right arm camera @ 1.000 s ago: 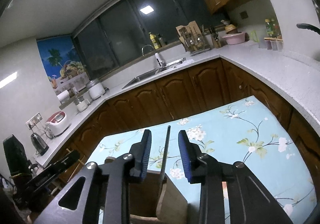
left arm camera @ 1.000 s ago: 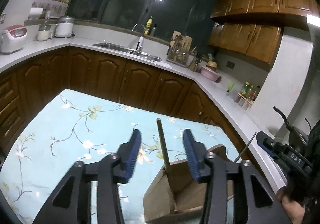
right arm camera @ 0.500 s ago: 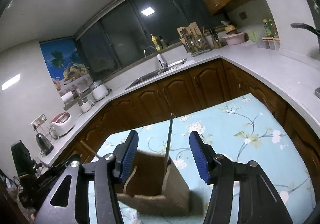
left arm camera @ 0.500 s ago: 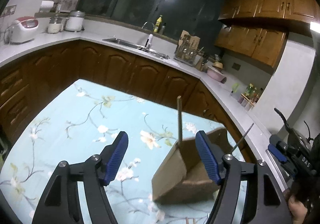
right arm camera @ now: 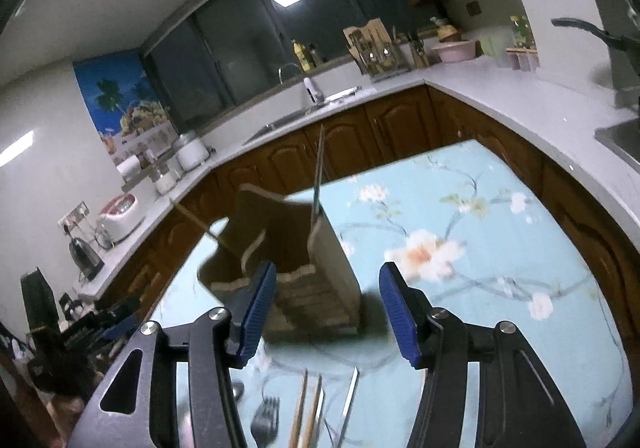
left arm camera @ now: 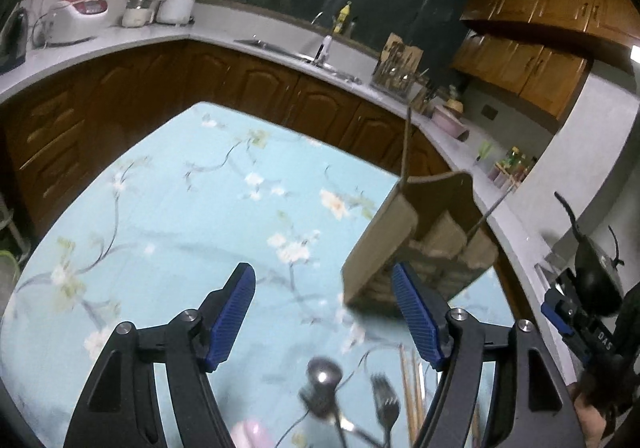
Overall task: Organize utensils
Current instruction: 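Move both open tools back down to the utensils on the cloth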
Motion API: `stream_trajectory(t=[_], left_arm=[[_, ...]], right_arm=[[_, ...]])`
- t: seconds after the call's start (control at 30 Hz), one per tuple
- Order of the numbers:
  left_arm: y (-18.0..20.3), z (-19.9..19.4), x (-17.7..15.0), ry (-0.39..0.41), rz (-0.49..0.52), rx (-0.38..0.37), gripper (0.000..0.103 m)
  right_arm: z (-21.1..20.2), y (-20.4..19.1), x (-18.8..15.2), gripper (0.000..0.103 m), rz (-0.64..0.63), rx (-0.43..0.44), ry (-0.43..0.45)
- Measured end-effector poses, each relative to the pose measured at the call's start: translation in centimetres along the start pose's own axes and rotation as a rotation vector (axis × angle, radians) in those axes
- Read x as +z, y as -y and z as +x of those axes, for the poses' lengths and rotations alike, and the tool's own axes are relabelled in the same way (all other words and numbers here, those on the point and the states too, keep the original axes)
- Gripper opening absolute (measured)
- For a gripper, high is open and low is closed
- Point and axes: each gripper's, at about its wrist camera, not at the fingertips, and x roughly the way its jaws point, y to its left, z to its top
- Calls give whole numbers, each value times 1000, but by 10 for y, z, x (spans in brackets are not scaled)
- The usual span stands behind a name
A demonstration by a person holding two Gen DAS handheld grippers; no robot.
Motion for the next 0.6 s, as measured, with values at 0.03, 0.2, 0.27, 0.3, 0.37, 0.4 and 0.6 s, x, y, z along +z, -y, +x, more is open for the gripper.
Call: stream_trajectory(t=[0.03, 0.2, 0.27, 0.3, 0.37, 0.4, 0.6], left_arm=[[-2, -4, -3, -6, 0, 7, 71], [-10, -21, -21, -48, -9, 22, 71], [-13, -23, -26, -63, -14, 28, 71], [-14, -25, -29, -70, -15, 33, 71], [-17, -28, -34, -83, -23, 39, 71], [-18, -31, -36, -89, -26, 40, 71], [-19, -36, -41, -115, -22, 48, 71]], right_arm=[[-2, 0, -4, 56, -1, -3, -7], [-15, 3, -33, 56, -3, -23, -47], [-19, 6, -42, 56, 5, -28, -58], [-21, 8, -47, 56, 11, -31, -67], [-23, 11, -54, 56, 17, -36, -79], [-25, 12, -58, 56, 18, -40, -86], [-29, 19, -74, 56, 17, -58, -117]])
